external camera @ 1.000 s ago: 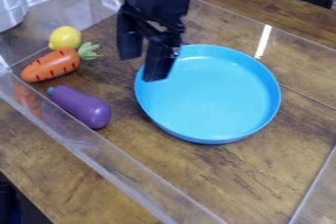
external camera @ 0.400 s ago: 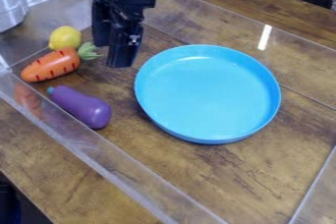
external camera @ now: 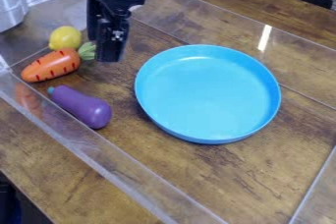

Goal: Put the carrot in the blue tray

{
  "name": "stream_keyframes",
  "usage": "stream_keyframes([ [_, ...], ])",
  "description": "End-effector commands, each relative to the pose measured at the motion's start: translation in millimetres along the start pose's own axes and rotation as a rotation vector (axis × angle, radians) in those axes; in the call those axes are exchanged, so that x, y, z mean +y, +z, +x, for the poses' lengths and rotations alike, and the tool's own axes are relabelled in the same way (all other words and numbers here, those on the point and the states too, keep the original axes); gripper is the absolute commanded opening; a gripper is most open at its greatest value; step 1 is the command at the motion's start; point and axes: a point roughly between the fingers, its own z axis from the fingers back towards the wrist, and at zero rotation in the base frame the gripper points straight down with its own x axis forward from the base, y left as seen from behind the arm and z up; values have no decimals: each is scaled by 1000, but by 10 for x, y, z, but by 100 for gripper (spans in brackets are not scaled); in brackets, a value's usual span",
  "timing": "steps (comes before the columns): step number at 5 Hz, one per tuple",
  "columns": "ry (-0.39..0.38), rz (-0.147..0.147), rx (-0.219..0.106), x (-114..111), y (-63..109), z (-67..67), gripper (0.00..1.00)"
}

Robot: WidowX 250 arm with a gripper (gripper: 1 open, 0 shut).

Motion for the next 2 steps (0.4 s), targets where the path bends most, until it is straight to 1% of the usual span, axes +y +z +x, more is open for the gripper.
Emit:
stream_keyframes([
  [1, -10, 47, -37, 165, 117, -54, 100],
  [2, -37, 70, -36, 293, 108, -139, 100],
])
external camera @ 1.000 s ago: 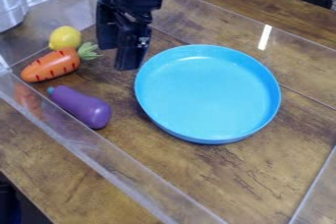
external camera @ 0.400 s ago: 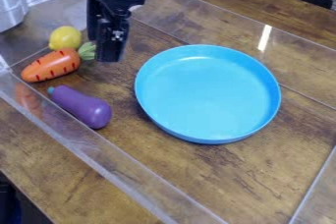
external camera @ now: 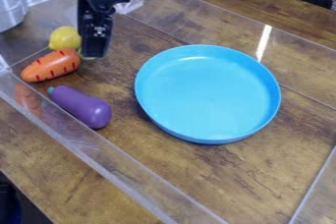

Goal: Put the carrot in the blue tray

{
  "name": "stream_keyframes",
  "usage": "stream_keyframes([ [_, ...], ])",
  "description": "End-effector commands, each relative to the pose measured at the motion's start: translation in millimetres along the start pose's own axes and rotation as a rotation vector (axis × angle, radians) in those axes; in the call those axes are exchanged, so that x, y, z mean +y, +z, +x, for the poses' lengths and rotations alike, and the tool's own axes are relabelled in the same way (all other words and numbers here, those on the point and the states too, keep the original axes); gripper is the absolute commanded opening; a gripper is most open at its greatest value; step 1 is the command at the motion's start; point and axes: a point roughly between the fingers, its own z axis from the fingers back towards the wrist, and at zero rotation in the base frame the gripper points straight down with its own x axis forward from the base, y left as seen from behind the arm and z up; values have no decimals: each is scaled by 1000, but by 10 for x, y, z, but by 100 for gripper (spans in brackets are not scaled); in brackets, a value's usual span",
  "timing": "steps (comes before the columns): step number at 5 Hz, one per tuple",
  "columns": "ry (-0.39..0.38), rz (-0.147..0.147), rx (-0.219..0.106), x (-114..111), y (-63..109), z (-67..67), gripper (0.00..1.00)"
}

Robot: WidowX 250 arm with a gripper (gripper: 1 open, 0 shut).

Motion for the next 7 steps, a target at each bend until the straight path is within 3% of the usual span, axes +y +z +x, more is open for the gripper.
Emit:
stream_keyframes([
  [1, -10, 56, -22, 226, 94, -84, 100],
  [3, 25, 59, -32, 444, -39, -200, 100],
  [5, 98, 58, -70, 617, -187, -293, 100],
  [7, 98, 57, -72, 585, -387, -195, 100],
])
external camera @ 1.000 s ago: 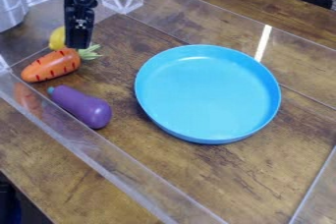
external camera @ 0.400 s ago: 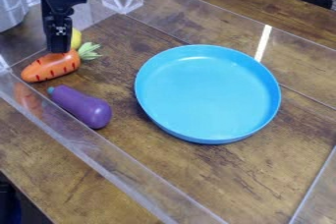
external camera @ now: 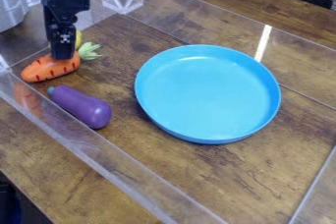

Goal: Put the carrot in the blue tray

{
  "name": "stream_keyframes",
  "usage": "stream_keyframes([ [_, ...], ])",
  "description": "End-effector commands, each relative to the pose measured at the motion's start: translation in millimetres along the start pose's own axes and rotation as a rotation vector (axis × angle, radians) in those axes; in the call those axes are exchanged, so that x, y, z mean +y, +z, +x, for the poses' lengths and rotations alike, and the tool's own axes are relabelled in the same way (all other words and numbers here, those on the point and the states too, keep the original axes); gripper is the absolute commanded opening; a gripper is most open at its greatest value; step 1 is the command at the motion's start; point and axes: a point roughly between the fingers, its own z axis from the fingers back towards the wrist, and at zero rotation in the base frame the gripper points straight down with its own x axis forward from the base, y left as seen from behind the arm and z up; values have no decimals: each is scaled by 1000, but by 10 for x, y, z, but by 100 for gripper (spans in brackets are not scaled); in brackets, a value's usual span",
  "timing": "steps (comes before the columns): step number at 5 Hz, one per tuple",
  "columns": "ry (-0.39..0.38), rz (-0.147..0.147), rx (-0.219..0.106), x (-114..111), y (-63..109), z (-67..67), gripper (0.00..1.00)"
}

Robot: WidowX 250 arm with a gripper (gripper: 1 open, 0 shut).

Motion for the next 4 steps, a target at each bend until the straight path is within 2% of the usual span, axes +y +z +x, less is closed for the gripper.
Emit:
stream_keyframes([
  [1, -6, 32, -16, -5, 19, 71, 100],
  [4, 11, 20, -7, 4, -222, 126, 100],
])
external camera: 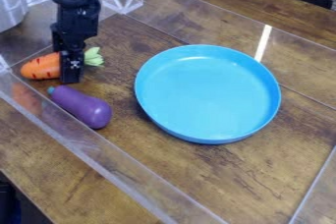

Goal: Put the carrot in the blue tray

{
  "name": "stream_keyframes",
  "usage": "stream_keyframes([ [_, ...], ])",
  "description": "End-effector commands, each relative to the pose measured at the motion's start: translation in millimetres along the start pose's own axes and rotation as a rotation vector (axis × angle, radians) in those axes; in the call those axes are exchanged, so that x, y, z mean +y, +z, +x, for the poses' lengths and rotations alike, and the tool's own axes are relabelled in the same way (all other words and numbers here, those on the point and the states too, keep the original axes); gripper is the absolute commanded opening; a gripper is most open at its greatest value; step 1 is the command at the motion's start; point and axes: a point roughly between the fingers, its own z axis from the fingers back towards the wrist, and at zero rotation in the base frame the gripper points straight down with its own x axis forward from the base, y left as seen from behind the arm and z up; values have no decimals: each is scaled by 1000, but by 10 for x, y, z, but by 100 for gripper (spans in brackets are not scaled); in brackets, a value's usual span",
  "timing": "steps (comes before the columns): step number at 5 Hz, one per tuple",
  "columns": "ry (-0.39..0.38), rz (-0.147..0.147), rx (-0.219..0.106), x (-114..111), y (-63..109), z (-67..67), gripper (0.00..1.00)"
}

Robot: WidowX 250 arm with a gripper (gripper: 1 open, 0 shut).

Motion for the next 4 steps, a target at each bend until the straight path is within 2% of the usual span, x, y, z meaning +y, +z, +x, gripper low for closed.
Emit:
stream_keyframes([
  [1, 4, 21, -16, 59, 57, 36, 0],
  [2, 12, 16, -14, 54, 31, 45, 0],
  [3, 21, 9, -12, 47, 12, 53, 100],
  [4, 29, 2, -7, 39, 5, 59, 100],
])
